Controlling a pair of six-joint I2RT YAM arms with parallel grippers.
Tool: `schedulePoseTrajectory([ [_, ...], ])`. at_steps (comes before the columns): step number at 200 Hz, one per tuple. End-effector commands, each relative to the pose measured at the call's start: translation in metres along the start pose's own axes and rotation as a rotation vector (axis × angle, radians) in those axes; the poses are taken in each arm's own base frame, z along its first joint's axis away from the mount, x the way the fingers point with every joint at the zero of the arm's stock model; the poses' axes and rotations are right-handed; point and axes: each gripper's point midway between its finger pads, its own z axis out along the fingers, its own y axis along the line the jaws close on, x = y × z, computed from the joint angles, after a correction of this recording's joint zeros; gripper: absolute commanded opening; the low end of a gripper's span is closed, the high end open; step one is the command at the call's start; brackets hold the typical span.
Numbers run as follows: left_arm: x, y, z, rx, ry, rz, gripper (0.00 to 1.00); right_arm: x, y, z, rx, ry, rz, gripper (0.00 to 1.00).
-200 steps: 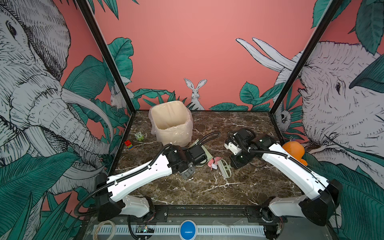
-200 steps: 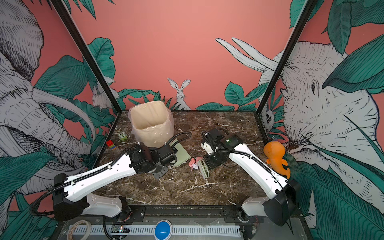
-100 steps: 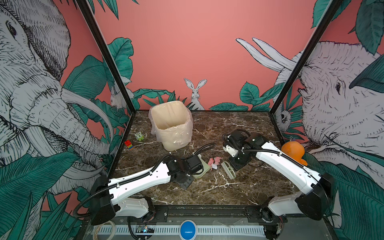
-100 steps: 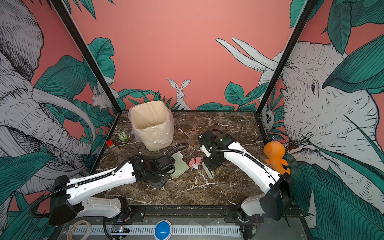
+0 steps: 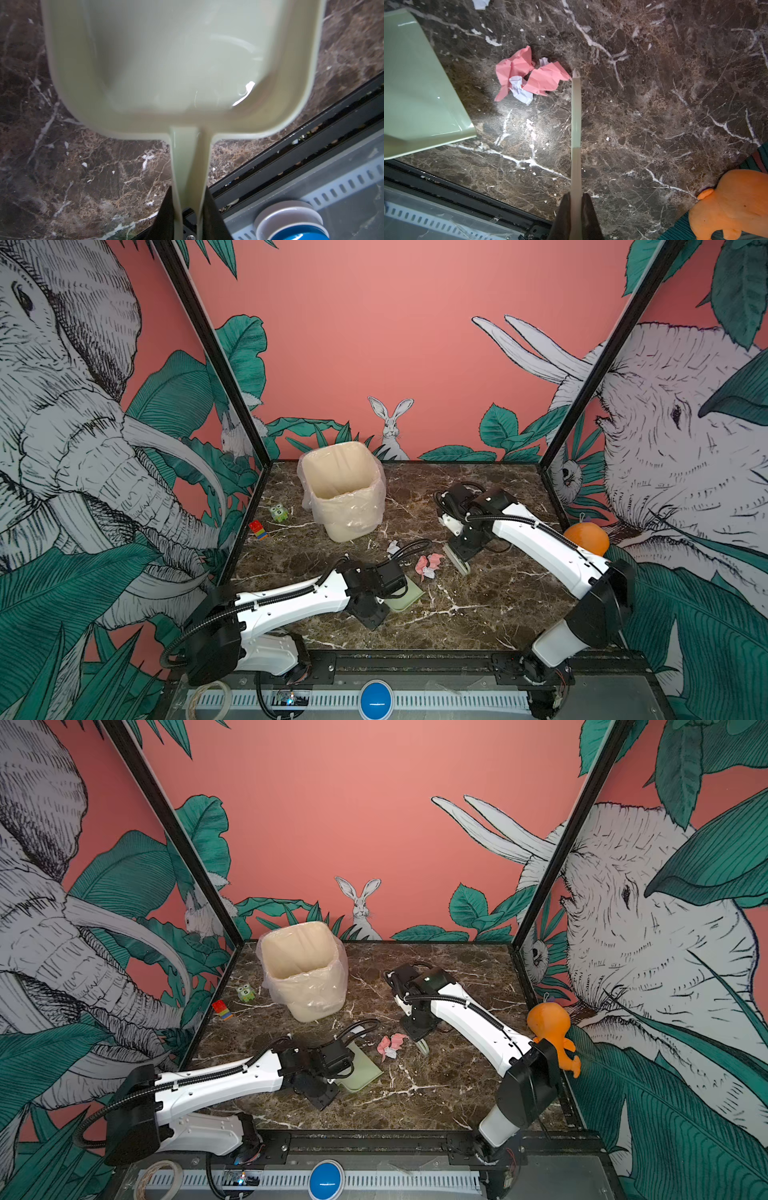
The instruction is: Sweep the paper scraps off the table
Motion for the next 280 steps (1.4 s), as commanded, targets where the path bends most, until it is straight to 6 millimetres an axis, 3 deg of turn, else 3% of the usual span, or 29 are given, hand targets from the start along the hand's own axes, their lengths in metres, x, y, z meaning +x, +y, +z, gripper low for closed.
schedulePoseTrajectory([
  [1,0.0,-0.007,0.007,0.032,0.003,-0.001,0.0,-0.001,-0.009,0.0,0.029,0.02,-0.029,0.0],
  [58,-0.004,-0.012,0.014,0.038,0.021,0.03,0.0,-0.004,-0.001,0.012,-0.017,0.05,-0.048,0.0],
  [127,-0.011,-0.016,0.022,0.042,0.032,0.058,0.0,-0.003,0.018,0.012,-0.076,0.048,-0.072,0.0],
  [203,-0.012,-0.017,0.024,0.043,0.032,0.059,0.0,0.008,0.052,-0.009,-0.138,0.025,-0.124,0.0],
  [231,-0.011,-0.017,0.025,0.044,0.035,0.059,0.0,0.013,0.038,-0.012,-0.068,0.034,-0.118,0.0],
  [238,-0.011,-0.017,0.025,0.045,0.037,0.061,0.0,0.014,0.03,-0.021,-0.052,0.004,-0.101,0.0],
  [280,-0.011,-0.018,0.026,0.049,0.037,0.064,0.0,0.004,0.011,-0.013,-0.021,0.011,-0.077,0.0],
])
